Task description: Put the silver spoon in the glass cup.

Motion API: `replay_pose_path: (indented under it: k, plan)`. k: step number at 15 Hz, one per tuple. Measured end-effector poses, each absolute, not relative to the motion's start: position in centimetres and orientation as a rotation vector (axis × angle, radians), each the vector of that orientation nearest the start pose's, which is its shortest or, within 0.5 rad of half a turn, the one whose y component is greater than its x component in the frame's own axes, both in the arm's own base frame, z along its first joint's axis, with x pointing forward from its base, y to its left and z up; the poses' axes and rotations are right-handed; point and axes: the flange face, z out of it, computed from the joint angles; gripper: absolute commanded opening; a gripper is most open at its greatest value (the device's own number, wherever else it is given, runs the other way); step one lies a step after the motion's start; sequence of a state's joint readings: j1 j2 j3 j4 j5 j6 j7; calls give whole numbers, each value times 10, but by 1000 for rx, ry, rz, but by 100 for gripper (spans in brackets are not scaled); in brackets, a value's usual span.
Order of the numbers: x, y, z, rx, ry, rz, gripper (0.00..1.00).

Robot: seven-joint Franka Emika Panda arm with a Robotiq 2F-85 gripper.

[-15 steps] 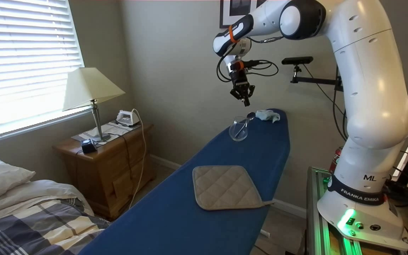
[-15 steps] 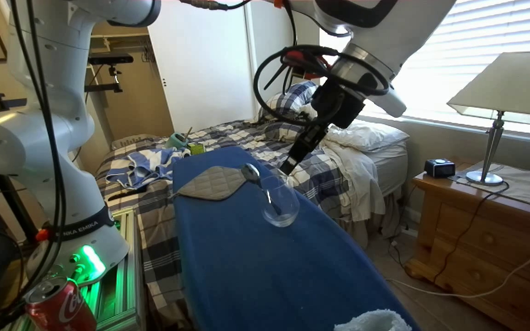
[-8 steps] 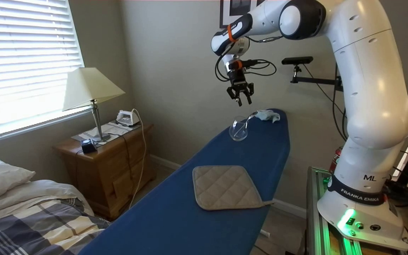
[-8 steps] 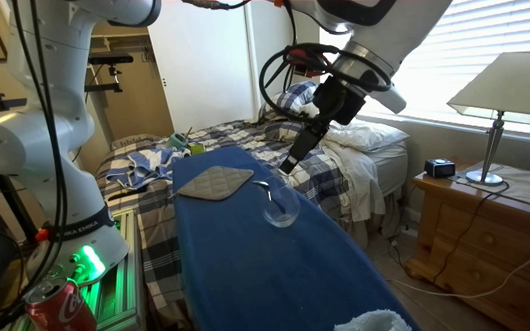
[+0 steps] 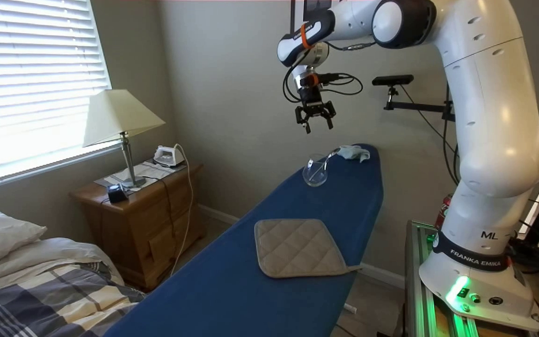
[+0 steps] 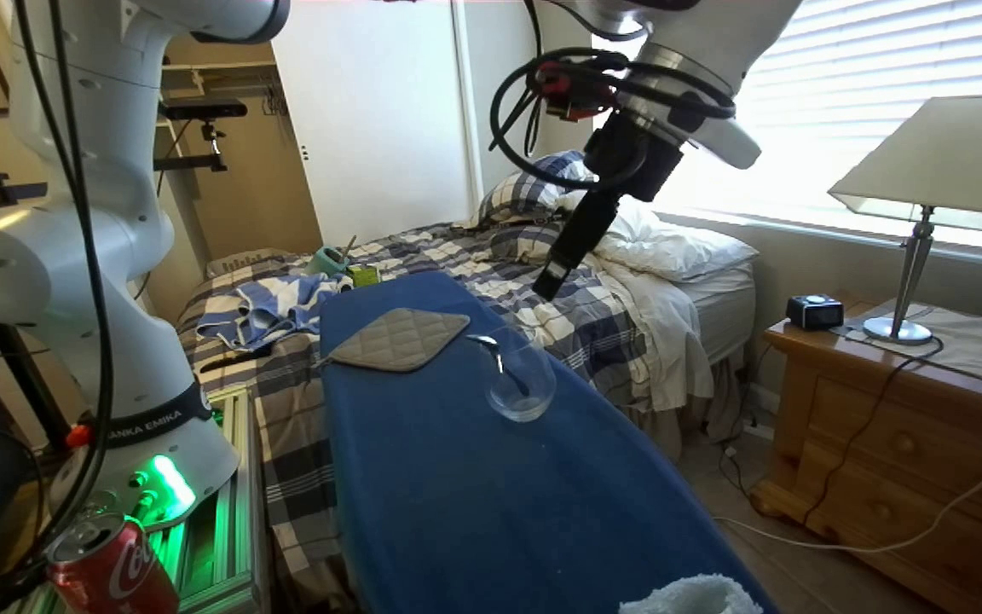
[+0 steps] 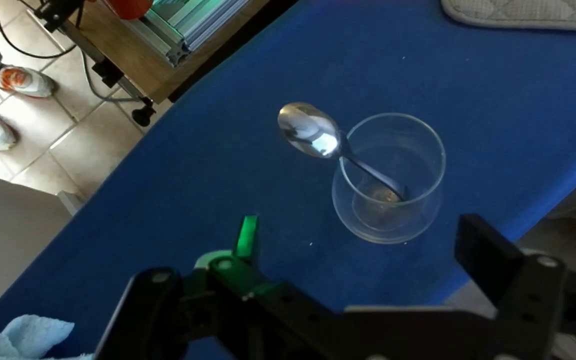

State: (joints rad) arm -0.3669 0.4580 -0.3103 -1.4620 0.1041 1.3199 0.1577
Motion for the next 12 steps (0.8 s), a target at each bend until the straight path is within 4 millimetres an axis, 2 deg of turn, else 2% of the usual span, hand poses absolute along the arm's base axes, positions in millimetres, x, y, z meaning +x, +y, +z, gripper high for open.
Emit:
replay_pose_path:
  k: [8,12]
  plan:
    - [514,-324,457,-2785,1128,648,100]
    - [514,-326,452,-2781,1131,662,100]
